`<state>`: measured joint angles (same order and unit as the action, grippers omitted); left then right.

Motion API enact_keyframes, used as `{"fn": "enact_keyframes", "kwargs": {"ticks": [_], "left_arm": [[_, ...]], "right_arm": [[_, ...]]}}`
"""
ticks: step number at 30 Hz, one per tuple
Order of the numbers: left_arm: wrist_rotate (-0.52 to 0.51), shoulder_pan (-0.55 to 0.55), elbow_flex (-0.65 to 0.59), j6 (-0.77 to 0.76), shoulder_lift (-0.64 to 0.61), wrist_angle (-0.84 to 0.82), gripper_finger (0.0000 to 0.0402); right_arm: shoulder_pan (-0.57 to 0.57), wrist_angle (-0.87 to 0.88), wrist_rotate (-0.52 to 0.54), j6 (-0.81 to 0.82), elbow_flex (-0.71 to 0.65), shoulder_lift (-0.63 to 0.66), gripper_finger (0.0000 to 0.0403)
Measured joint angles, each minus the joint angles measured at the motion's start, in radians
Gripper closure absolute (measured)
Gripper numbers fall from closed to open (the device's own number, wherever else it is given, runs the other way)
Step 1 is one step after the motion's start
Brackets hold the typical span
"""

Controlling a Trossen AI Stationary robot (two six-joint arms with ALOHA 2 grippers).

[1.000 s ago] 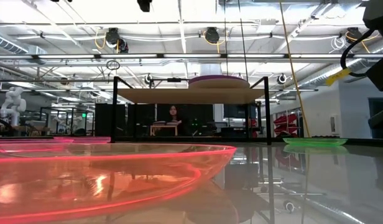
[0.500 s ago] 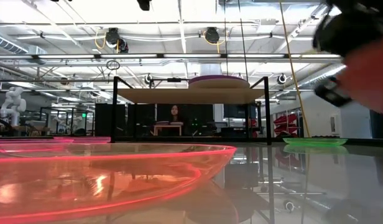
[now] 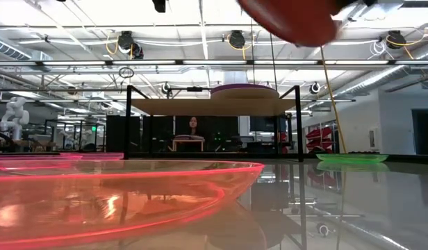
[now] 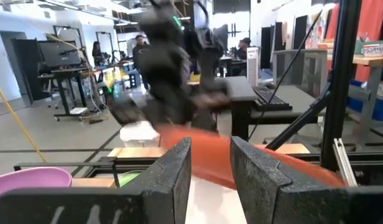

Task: Place and stack plates onto a shelf
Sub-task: Stack the red plate on top of the violet plate on the shelf

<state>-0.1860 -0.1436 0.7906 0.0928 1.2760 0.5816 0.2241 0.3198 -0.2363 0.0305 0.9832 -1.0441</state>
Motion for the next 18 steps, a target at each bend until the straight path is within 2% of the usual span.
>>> {"fn": "enact_keyframes", "kwargs": {"ticks": [5,10,18], "left_arm": [[-0.022,0.000,0.000,0.020,0.000,0.044,0.0284],[-0.050,0.000,0.000,0.025,0.000,0.045,0.0284],[-0.050,0.000,0.000,0.025,0.000,0.025,0.0284]], "right_arm": [[0.189,-0.016,0.094,-0.102,0.159,-0.050,0.0402],[0.367,-0.024,0.105,-0.122,0.285,-0.181,0.0403],[0.608,0.028,-0.045,-0.055,0.440,-0.424,0.0403]]}}
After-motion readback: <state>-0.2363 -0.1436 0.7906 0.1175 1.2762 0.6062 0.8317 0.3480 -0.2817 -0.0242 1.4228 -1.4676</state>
